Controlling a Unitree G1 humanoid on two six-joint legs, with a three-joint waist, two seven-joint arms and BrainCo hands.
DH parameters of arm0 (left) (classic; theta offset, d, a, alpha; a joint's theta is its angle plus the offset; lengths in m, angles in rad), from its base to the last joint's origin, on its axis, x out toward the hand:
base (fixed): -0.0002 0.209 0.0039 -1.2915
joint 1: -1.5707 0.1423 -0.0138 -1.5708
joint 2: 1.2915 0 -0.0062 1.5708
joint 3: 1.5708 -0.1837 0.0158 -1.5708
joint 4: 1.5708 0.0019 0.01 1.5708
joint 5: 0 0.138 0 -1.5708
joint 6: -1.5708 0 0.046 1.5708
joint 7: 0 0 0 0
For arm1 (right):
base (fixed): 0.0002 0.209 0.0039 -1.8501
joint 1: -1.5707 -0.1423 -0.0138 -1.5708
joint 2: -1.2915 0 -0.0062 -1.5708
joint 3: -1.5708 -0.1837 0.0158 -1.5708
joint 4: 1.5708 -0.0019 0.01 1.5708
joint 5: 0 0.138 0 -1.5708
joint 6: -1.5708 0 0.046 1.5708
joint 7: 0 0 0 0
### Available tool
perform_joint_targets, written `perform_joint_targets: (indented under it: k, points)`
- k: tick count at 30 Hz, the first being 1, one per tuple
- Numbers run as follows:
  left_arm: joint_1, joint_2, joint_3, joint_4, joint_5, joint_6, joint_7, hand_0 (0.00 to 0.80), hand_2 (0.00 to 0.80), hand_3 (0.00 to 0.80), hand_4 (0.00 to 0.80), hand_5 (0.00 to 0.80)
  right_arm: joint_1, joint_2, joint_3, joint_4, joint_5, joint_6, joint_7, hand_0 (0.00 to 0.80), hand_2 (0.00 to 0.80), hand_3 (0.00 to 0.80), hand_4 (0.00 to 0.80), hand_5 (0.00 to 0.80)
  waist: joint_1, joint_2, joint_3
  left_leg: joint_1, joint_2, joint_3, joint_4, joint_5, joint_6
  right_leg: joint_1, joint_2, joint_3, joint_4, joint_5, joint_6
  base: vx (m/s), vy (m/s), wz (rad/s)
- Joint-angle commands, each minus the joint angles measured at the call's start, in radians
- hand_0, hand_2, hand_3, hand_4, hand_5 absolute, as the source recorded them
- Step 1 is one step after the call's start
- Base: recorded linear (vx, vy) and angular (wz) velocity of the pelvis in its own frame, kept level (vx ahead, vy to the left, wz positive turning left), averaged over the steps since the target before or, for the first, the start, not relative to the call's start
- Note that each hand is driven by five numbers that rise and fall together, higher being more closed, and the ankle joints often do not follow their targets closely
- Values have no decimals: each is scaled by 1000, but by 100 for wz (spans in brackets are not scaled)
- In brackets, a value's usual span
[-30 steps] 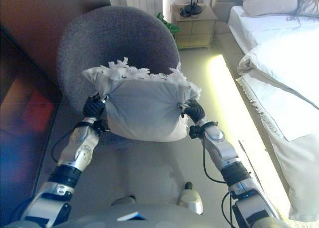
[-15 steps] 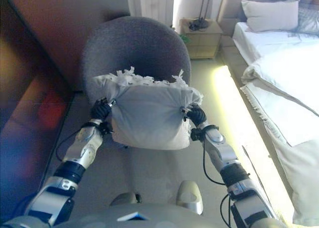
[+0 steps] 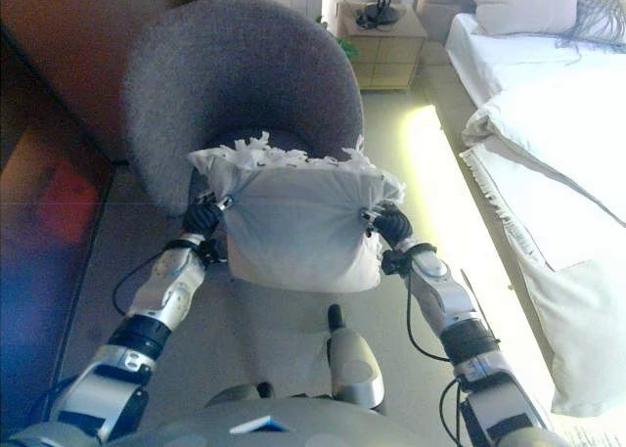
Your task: Pick up the cushion and take it to the sofa
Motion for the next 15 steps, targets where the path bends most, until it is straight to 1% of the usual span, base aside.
perform_joint_targets:
  k: [1,2,3,4,5,6,7,8,9,10,11,12,14,15]
  points:
    - [-31,2,19,-166,8,-94,-36,800,800,800,800,800,-132,51,-8,-70,7,-43,60,800,800,800,800,800,17,35,-103,38,38,65,203,122,-10,13,42,-4,-97,179,-15,384,-147,5]
    - [-21,6,34,-175,5,-88,-30,800,800,800,800,800,-131,47,0,-82,-1,-33,73,800,800,800,800,800,13,43,-121,19,66,67,290,241,-53,44,68,6,-94,148,-49,352,-181,-3]
    - [-18,9,42,-180,-7,-86,-22,800,800,800,800,800,-130,40,5,-84,-1,-30,90,800,800,800,800,800,15,36,-130,-14,76,70,393,297,-70,75,76,4,-98,132,-75,444,-245,-13]
    - [-14,8,49,-184,-14,-84,-19,800,800,800,800,800,-128,36,10,-83,-2,-32,101,800,800,800,800,800,23,24,-134,-60,75,66,489,313,-70,104,77,-2,-104,121,-96,358,-222,-33]
    - [-9,5,56,-189,-14,-83,-18,800,800,800,800,800,-127,36,12,-80,-7,-35,109,800,800,800,800,800,31,14,-135,-102,74,66,560,311,-63,123,74,-12,-104,110,-109,340,-207,-63]
    - [-1,-1,61,-199,-8,-77,-15,800,800,800,800,800,-123,37,20,-71,-12,-49,114,800,800,800,800,800,47,7,-129,-160,87,69,631,287,-46,155,79,-25,-102,92,-125,288,-166,-78]
    - [3,-4,63,-204,-1,-75,-14,800,800,800,800,800,-120,41,25,-66,-10,-57,114,800,800,800,800,800,56,-6,-128,-194,85,71,635,280,-32,169,72,-29,-103,83,-131,260,-120,-70]
    - [4,-6,61,-203,3,-77,-14,800,800,800,800,800,-120,46,33,-62,-7,-66,111,800,800,800,800,800,68,-11,-122,-227,84,67,620,262,-17,188,73,-29,-102,71,-133,243,-53,-38]
    - [6,-4,59,-202,6,-82,-17,800,800,800,800,800,-124,48,42,-54,-3,-76,102,800,800,800,800,800,86,-10,-112,-254,87,54,580,241,-7,217,83,-21,-105,56,-134,219,-16,-21]
    - [6,-3,59,-199,6,-86,-18,800,800,800,800,800,-127,49,44,-49,0,-79,96,800,800,800,800,800,92,-16,-111,-263,81,50,551,243,-2,224,81,-16,-109,52,-133,222,21,-12]
    - [2,0,60,-194,-1,-87,-21,800,800,800,800,800,-138,50,47,-44,4,-77,86,800,800,800,800,800,101,-10,-104,-263,84,40,498,240,-1,240,92,-11,-110,41,-132,210,64,-23]
    - [-12,5,63,-183,-9,-86,-22,800,800,800,800,800,-164,51,48,-39,16,-60,68,800,800,800,800,800,104,-11,-110,-256,79,27,420,249,-3,243,93,4,-116,35,-126,223,98,-24]
    - [-27,7,65,-172,-16,-82,-21,800,800,800,800,800,-186,52,47,-36,25,-41,55,800,800,800,800,800,107,-5,-113,-240,83,13,345,256,-10,252,96,11,-119,26,-120,196,119,-27]
    - [-43,5,67,-157,-19,-84,-21,800,800,800,800,800,-207,57,46,-35,27,-23,39,800,800,800,800,800,112,8,-117,-233,85,-6,229,267,-25,264,99,17,-123,12,-109,198,154,-39]
